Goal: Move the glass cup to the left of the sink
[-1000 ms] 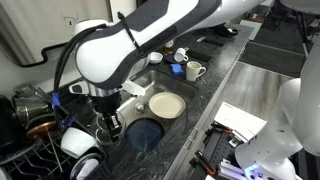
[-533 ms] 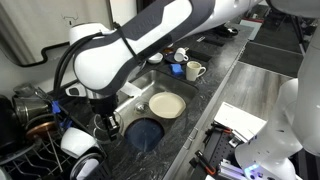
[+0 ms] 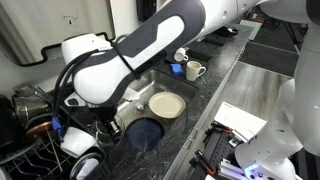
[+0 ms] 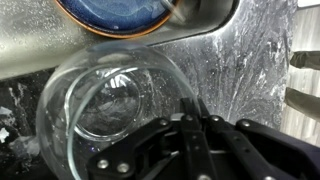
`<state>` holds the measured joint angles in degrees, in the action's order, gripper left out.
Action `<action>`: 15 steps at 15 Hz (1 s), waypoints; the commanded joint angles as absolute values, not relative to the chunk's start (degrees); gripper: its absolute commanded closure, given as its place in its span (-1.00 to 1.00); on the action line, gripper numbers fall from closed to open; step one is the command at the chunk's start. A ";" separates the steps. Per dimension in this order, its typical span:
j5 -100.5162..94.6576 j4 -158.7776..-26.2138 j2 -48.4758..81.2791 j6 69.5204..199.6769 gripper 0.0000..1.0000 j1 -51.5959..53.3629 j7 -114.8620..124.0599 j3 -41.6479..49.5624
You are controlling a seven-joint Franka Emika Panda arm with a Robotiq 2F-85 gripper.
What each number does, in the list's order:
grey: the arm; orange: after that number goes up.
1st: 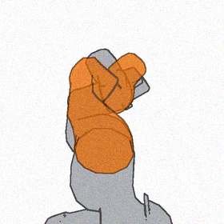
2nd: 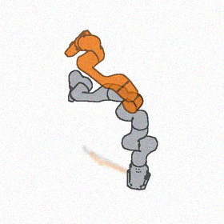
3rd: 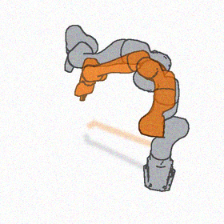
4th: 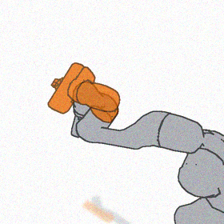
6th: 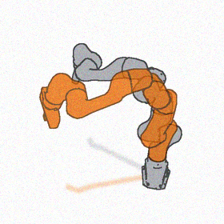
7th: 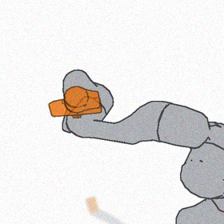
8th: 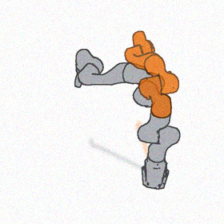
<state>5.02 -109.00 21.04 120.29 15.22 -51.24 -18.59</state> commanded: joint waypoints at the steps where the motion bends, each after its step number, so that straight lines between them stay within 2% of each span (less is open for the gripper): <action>1: 2.99 -104.79 24.14 117.72 0.97 15.90 -51.30 -19.41; 2: 2.56 -104.40 24.39 117.16 0.97 15.97 -51.21 -19.41; 3: 2.29 -103.99 24.55 116.69 0.39 16.02 -51.22 -19.44; 5: 2.53 -102.95 25.12 115.93 0.24 16.07 -51.46 -19.78; 14: 3.84 -99.88 25.81 113.67 -1.00 15.81 -51.89 -20.25; 15: 4.28 -99.58 25.49 113.61 -1.00 15.51 -52.03 -20.26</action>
<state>3.35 -102.33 24.81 115.22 16.27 -51.25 -19.69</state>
